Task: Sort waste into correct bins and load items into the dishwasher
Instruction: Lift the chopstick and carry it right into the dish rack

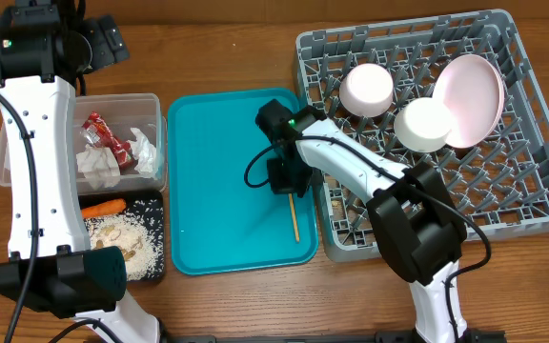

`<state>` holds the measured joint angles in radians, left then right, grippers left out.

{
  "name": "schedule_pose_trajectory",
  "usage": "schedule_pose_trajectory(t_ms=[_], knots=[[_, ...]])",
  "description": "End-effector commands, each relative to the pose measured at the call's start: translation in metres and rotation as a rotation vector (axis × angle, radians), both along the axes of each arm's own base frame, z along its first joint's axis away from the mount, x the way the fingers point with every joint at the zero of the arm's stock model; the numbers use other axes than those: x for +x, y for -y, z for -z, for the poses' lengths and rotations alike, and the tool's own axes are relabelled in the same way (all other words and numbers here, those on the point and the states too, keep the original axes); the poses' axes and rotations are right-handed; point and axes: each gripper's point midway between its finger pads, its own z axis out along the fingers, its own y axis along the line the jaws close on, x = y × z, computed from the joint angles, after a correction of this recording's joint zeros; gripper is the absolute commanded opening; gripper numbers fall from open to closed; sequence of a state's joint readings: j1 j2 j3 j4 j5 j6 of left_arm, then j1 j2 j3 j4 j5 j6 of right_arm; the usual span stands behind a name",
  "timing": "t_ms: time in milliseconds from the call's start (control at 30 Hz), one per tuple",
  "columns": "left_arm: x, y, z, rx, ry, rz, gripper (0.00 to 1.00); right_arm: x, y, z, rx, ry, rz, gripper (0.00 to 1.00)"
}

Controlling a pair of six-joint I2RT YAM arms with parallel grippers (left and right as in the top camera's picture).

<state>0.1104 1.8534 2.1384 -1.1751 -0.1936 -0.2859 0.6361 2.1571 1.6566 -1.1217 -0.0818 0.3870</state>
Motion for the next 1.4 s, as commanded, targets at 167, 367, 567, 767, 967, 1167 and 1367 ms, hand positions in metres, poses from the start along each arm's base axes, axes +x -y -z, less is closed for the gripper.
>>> schedule_pose_trajectory(t_ms=[167, 367, 567, 767, 967, 1167, 1367], knots=[[-0.001, 0.002, -0.016, -0.007, 0.043, -0.001, 1.0, 0.015, -0.005, -0.107, 0.175, 0.202, -0.089, 0.04], [-0.001, 0.002, -0.016, -0.007, 0.043, -0.001, 1.0, 0.036, 0.035, -0.143, 0.172, 0.304, -0.035, 0.04], [-0.001, 0.002, -0.016, -0.007, 0.043, -0.001, 1.0, 0.063, 0.087, -0.141, 0.139, 0.321, 0.061, 0.04], [-0.001, 0.002, -0.016, -0.007, 0.043, -0.001, 1.0, 0.075, 0.119, -0.136, 0.105, 0.331, 0.009, 0.04], [-0.001, 0.002, -0.016, -0.007, 0.043, -0.001, 1.0, 0.078, 0.136, -0.115, 0.088, 0.327, -0.009, 0.04], [-0.001, 0.002, -0.016, -0.007, 0.043, -0.001, 1.0, 0.083, 0.138, -0.105, 0.075, 0.35, -0.013, 0.04], [-0.001, 0.002, -0.016, -0.007, 0.043, -0.001, 1.0, 0.084, 0.141, -0.1, 0.057, 0.356, -0.009, 0.04]])
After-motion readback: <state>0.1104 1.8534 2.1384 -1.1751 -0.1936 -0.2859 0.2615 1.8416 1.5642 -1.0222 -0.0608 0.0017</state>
